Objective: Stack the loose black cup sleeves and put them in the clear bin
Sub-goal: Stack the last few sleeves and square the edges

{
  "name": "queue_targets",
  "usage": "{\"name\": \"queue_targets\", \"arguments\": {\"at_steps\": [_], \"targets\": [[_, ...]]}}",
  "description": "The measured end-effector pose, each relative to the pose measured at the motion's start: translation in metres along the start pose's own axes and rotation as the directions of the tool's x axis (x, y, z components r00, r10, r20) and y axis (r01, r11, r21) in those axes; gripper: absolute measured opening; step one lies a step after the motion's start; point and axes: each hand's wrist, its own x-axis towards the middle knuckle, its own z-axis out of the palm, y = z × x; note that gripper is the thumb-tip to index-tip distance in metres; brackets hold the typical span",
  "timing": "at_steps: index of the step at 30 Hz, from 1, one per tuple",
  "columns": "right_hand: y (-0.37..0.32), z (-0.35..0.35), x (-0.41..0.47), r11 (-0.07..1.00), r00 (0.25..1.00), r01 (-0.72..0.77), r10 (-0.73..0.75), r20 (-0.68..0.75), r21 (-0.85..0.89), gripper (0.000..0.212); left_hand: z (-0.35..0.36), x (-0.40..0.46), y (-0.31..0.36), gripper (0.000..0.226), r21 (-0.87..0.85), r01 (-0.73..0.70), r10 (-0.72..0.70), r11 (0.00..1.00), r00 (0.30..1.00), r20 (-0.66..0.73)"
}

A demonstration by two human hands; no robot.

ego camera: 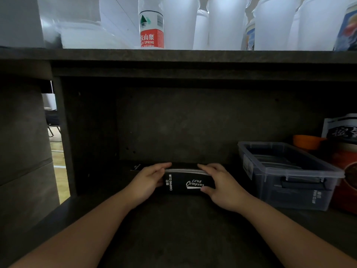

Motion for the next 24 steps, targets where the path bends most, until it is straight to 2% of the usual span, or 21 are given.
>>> {"name": "queue_targets", "arguments": {"at_steps": [7,11,12,14,16,18,19,20,21,22,24], "targets": [[0.000,0.000,0.001,0.999,1.000,0.009,-0.009,-0.014,-0.042,0.067,-0.005,-0.003,0.005,0.032,-0.014,-0.016,0.015,1.000,0.997,-0.078],[0.000,0.000,-0.001,0.998,1.000,0.017,-0.017,-0.003,-0.057,0.061,-0.010,-0.003,-0.003,0.045,0.207,-0.043,0.034,0.977,0.998,0.047],[0.000,-0.001,-0.001,0.998,1.000,0.016,-0.016,-0.007,-0.057,0.059,-0.009,-0.003,-0.004,0.042,0.244,-0.044,0.030,0.969,0.998,0.059],[-0.001,-0.001,-0.001,0.999,1.000,0.011,-0.011,-0.008,-0.046,0.054,-0.008,-0.002,-0.002,0.032,0.302,-0.071,0.067,0.951,0.997,0.024],[-0.002,-0.002,-0.001,0.999,1.000,0.007,-0.007,0.003,-0.039,0.048,-0.011,-0.001,0.001,0.033,0.400,-0.064,0.114,0.914,0.988,-0.104],[-0.002,-0.003,-0.001,0.999,1.000,0.005,-0.004,0.009,-0.044,0.045,-0.021,0.002,-0.001,0.040,0.565,0.052,0.113,0.823,0.961,-0.253],[-0.002,-0.004,-0.001,0.999,1.000,0.007,-0.007,0.008,-0.047,0.045,-0.026,0.003,-0.004,0.046,0.678,0.147,0.077,0.721,0.955,-0.288],[-0.003,-0.004,-0.001,0.999,1.000,0.009,-0.009,0.009,-0.050,0.045,-0.031,0.004,-0.008,0.055,0.785,0.238,0.013,0.571,0.954,-0.299],[-0.003,-0.004,-0.001,0.999,1.000,0.010,-0.009,0.013,-0.052,0.044,-0.035,0.006,-0.012,0.062,0.848,0.301,-0.069,0.437,0.951,-0.303],[-0.003,-0.005,-0.002,0.999,1.000,0.010,-0.009,0.016,-0.053,0.044,-0.036,0.007,-0.014,0.068,0.871,0.336,-0.141,0.358,0.942,-0.305],[-0.003,-0.005,-0.002,0.999,1.000,0.012,-0.011,0.016,-0.053,0.044,-0.036,0.010,-0.018,0.070,0.888,0.341,-0.215,0.310,0.935,-0.284]]}}
